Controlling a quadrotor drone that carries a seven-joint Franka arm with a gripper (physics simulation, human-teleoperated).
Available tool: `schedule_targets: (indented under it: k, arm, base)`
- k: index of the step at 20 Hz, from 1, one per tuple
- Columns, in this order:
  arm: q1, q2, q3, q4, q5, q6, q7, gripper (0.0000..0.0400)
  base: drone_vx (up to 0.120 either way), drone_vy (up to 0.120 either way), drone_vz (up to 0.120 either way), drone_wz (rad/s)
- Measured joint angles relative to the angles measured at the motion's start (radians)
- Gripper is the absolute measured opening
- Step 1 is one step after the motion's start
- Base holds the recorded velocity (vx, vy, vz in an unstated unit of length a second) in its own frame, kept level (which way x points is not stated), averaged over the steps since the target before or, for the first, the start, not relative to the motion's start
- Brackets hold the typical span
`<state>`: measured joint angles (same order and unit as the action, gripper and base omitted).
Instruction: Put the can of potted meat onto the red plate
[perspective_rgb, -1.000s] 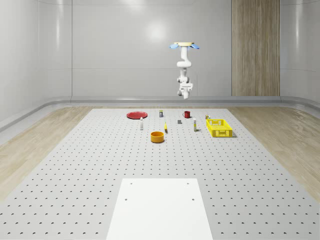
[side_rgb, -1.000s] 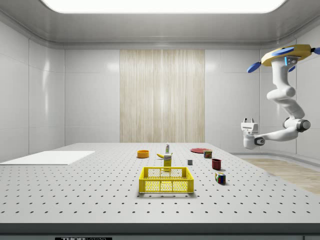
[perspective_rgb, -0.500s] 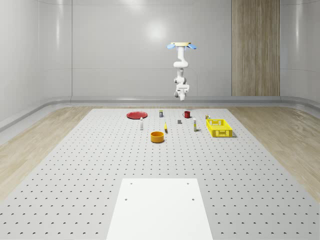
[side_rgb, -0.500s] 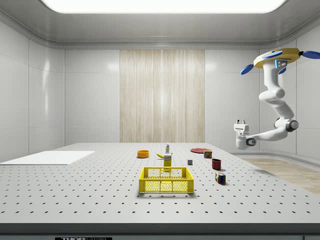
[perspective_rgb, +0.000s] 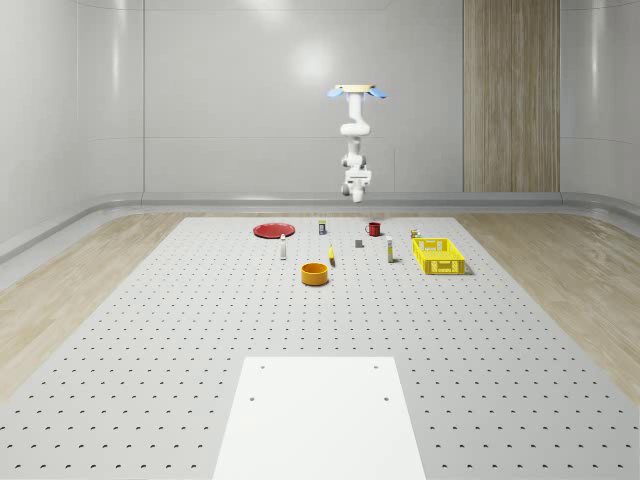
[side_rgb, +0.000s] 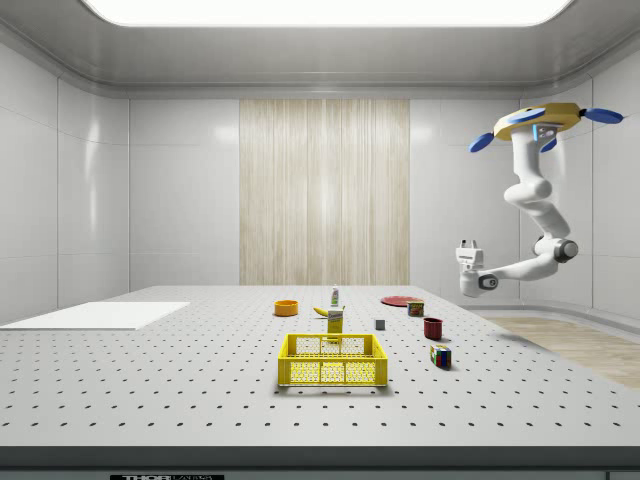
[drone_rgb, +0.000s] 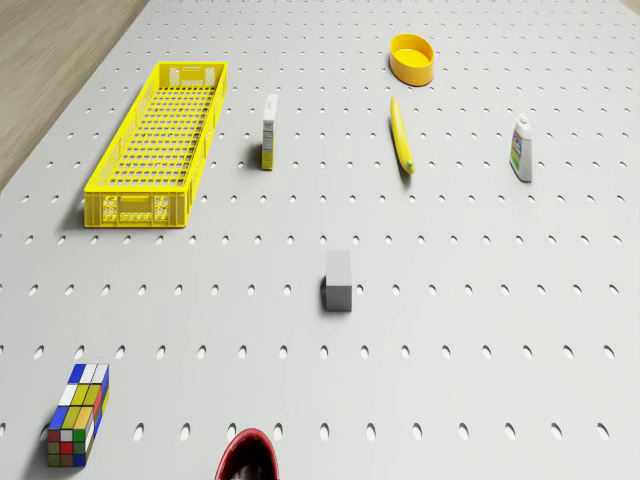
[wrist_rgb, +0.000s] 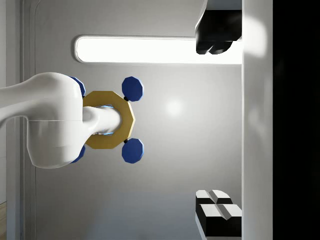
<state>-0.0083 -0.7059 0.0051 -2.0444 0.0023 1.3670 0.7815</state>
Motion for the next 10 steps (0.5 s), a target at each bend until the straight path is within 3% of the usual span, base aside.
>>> schedule_targets:
  k: [2, 5, 8, 10]
  arm:
    - [0.000, -0.001, 0.000, -0.001, 0.000, 0.001, 0.000, 0.0400]
    - [-0.001, -0.002, 0.001, -0.002, -0.001, 0.004, 0.000, 0.0400]
    - [-0.001, -0.004, 0.002, -0.004, -0.002, 0.006, 0.000, 0.0400]
    - [-0.001, -0.005, 0.003, -0.005, -0.003, 0.007, 0.000, 0.0400]
  base:
    - [0.000, -0.120, 0.000, 0.000]
    - [0.107, -0.120, 0.000, 0.000]
    - [0.000, -0.120, 0.000, 0.000]
    - [0.080, -0.120, 0.000, 0.000]
